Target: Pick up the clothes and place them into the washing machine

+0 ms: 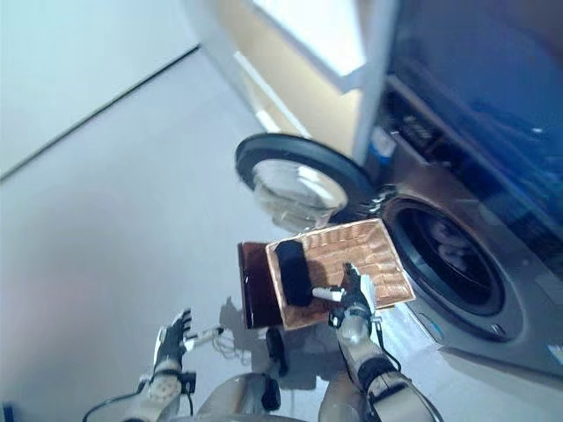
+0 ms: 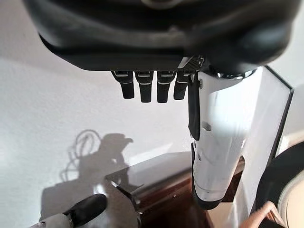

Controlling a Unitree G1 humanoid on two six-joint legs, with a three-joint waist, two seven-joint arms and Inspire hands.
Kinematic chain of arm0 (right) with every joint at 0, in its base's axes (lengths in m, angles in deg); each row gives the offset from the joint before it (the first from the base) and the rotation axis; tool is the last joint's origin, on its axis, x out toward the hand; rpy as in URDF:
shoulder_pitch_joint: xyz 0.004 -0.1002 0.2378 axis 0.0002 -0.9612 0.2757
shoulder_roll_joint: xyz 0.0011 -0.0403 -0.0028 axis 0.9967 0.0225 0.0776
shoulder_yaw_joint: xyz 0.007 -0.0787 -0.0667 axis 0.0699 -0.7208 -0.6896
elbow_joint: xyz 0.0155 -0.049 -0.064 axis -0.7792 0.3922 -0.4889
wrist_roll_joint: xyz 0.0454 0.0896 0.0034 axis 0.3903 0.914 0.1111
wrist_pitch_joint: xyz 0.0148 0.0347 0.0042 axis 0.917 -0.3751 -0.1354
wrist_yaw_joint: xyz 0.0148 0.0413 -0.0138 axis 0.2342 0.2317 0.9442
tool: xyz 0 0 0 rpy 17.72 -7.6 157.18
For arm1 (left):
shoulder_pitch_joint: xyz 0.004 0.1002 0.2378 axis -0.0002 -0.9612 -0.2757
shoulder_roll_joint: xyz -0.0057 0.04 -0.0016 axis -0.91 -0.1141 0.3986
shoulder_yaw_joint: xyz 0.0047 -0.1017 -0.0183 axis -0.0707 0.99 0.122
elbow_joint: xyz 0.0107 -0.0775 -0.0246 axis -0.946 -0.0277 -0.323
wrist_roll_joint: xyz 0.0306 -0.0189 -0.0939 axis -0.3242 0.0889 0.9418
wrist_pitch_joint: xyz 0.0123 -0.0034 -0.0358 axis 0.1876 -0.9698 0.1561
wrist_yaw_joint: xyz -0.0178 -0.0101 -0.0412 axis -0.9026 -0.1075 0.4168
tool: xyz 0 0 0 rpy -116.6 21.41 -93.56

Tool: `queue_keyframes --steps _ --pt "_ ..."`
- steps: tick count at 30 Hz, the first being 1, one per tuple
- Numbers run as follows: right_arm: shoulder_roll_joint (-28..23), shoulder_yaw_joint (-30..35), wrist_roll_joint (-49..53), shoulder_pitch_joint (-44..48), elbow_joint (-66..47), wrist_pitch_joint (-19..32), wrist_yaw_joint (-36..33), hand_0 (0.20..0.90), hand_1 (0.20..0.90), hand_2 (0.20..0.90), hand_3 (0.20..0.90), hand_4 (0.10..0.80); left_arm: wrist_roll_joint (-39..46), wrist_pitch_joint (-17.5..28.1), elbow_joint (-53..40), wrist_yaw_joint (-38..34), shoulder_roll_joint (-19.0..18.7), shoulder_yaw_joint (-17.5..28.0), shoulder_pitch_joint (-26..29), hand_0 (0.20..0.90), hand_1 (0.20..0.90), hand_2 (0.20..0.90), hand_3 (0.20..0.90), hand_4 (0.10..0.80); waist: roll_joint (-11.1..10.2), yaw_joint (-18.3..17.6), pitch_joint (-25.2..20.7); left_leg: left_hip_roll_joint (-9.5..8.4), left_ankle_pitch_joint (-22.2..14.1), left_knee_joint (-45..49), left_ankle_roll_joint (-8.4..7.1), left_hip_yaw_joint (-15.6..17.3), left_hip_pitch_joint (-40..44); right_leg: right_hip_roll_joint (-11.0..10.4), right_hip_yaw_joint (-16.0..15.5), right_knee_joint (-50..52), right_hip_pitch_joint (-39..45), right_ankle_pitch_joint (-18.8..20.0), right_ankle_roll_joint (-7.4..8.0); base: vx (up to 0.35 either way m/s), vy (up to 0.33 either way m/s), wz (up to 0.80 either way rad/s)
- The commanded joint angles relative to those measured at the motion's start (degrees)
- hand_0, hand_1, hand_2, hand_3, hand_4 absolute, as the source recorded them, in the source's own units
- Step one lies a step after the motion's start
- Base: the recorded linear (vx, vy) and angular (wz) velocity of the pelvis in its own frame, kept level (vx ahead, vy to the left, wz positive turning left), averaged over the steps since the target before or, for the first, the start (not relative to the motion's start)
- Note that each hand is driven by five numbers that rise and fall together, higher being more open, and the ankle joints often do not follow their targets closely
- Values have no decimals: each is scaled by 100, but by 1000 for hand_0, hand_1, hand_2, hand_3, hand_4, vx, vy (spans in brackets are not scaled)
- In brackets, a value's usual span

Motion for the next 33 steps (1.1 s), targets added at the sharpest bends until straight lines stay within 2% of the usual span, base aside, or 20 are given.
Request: queue_keyframes --steps 1,5,11,14,23,33 --pt "-255 -45 -465 103 -115 133 55 900 900 900 900 800 163 185 306 -85 -88 271 366 900 900 900 900 800 -163 -180 -168 168 -267 515 -520 45 -146 -195 154 -553 219 275 106 46 -133 -48" --pt "-440 216 -547 -178 141 95 68 900 900 900 900 800 139 160 302 -22 -7 247 323 900 900 900 900 800 -37 -312 -277 260 -242 502 -578 107 20 -124 203 -557 333 227 72 27 -99 -22" --pt "-666 724 -515 -284 1701 -27 165 900 900 900 900 800 -17 62 343 141 118 203 348 900 900 900 900 800 208 -379 -585 335 -126 364 -643 45 239 -65 94 -577 596 108 -5 18 -76 -4" --pt "-745 902 -499 -294 2073 -61 176 900 900 900 900 800 -49 37 294 190 138 221 331 900 900 900 900 800 273 -366 -686 373 -105 334 -648 -9 316 -28 30 -579 715 56 -45 15 -55 9" --pt "-779 1057 -440 -323 2244 -73 267 900 900 900 900 800 -226 -72 411 272 141 304 318 900 900 900 900 800 200 -365 -773 447 -110 361 -655 -113 466 59 -96 -586 974 -38 -104 10 -47 13" --pt "-509 977 -392 -395 2351 -91 381 900 900 900 900 800 -352 -179 432 438 51 402 295 900 900 900 900 800 -119 -284 -836 548 -114 259 -677 -247 607 153 -295 -568 1183 -64 -108 1 -23 7"
